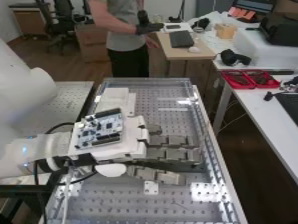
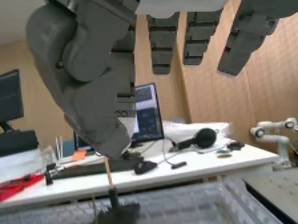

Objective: Grab the paper clip and place it in the clear container

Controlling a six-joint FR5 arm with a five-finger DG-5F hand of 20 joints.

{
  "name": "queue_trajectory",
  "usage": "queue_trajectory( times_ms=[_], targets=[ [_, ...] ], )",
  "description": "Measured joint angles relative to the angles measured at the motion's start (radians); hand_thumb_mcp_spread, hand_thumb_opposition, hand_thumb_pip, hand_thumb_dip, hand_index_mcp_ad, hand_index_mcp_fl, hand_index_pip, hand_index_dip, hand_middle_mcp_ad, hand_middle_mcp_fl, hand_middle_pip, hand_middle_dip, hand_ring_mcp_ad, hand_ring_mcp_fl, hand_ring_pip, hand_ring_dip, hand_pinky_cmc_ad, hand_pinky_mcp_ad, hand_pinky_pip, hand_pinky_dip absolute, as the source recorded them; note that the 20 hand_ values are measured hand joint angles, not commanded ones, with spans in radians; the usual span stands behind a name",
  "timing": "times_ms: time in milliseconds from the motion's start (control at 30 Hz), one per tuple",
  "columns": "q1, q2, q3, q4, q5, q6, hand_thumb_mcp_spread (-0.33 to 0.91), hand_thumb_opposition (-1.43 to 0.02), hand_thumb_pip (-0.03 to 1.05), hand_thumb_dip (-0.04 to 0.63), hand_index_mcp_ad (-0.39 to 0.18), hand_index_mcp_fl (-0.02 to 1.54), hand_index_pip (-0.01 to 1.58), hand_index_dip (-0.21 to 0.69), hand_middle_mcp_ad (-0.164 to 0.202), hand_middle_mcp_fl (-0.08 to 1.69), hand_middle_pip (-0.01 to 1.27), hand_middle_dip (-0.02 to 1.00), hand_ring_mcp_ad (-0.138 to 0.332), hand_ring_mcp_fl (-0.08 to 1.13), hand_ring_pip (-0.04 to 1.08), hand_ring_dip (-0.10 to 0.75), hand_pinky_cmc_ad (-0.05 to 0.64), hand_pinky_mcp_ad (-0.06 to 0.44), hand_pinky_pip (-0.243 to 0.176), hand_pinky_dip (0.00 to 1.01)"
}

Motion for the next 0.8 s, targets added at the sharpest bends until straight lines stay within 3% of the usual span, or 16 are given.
queue_trajectory(
  times_ms=[167, 367, 600, 800],
  targets=[
    [0.044, 0.096, -0.084, 0.077, 0.027, 0.052, 0.47, -0.99, 0.66, 0.278, -0.157, 0.56, 1.48, -0.023, 0.073, 0.12, 0.14, 0.19, 0.134, 0.0, 0.14, 0.12, 0.33, 0.269, -0.075, 0.38],
    [0.118, 0.19, -0.167, 0.111, 0.085, 0.065, 0.47, -0.99, 0.66, 0.278, -0.157, 0.56, 1.48, -0.024, 0.072, 0.12, 0.14, 0.19, 0.134, 0.0, 0.14, 0.12, 0.332, 0.272, -0.075, 0.38],
    [0.233, 0.274, -0.239, 0.108, 0.209, 0.034, 0.47, -0.99, 0.66, 0.278, -0.159, 0.56, 1.48, -0.03, 0.073, 0.14, 0.14, 0.19, 0.131, 0.0, 0.14, 0.12, 0.333, 0.272, -0.075, 0.38],
    [0.352, 0.328, -0.284, 0.083, 0.382, -0.02, 0.47, -0.99, 0.66, 0.278, -0.159, 0.56, 1.47, -0.03, 0.072, 0.14, 0.14, 0.19, 0.134, 0.0, 0.14, 0.12, 0.323, 0.274, -0.077, 0.38]
  ],
)
